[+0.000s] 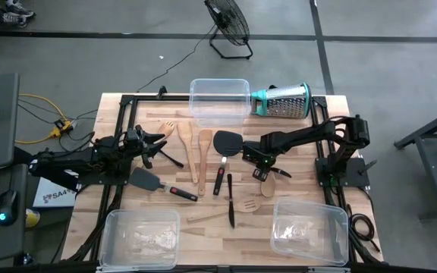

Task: Pick & Place Kitchen Items
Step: Put the black table knife into the top transparent bin

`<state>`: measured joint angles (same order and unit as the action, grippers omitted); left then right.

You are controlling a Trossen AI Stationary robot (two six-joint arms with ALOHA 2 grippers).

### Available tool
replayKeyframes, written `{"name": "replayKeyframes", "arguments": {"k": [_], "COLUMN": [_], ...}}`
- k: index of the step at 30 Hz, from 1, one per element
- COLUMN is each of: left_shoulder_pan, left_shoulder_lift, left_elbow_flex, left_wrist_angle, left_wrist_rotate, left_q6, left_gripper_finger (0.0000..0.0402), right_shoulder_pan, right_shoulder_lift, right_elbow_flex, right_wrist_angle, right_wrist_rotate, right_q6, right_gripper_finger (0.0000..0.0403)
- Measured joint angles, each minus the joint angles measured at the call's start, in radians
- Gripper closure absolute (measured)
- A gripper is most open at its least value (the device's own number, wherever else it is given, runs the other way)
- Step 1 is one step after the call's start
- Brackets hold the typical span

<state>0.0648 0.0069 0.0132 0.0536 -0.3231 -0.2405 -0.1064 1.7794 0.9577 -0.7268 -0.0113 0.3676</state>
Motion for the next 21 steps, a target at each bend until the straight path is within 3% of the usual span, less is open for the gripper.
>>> {"name": "replayKeyframes", "arguments": {"k": [7, 14, 21], "left_shoulder_pan": [0.000, 0.000, 0.000], "left_shoulder_lift": [0.000, 0.000, 0.000], "left_elbow_flex": [0.000, 0.000, 0.000], "left_wrist_angle": [0.000, 0.000, 0.000], "left_wrist_rotate": [0.000, 0.000, 0.000], "left_q6": [0.000, 0.000, 0.000], "left_gripper_finger": [0.0249, 0.0249, 0.0249], "right_shoulder_pan": [0.001, -0.001, -0.008], "right_shoulder_lift": [0.002, 0.003, 0.003], "right_elbow_flex": [-0.001, -0.001, -0.002], "right_wrist_angle": [0.002, 0.006, 0.006], "right_wrist_rotate": [0.002, -0.016, -0.025], "right_q6": [0.002, -0.002, -0.005], "right_gripper_finger": [0.0318, 0.0378, 0.0378]}}
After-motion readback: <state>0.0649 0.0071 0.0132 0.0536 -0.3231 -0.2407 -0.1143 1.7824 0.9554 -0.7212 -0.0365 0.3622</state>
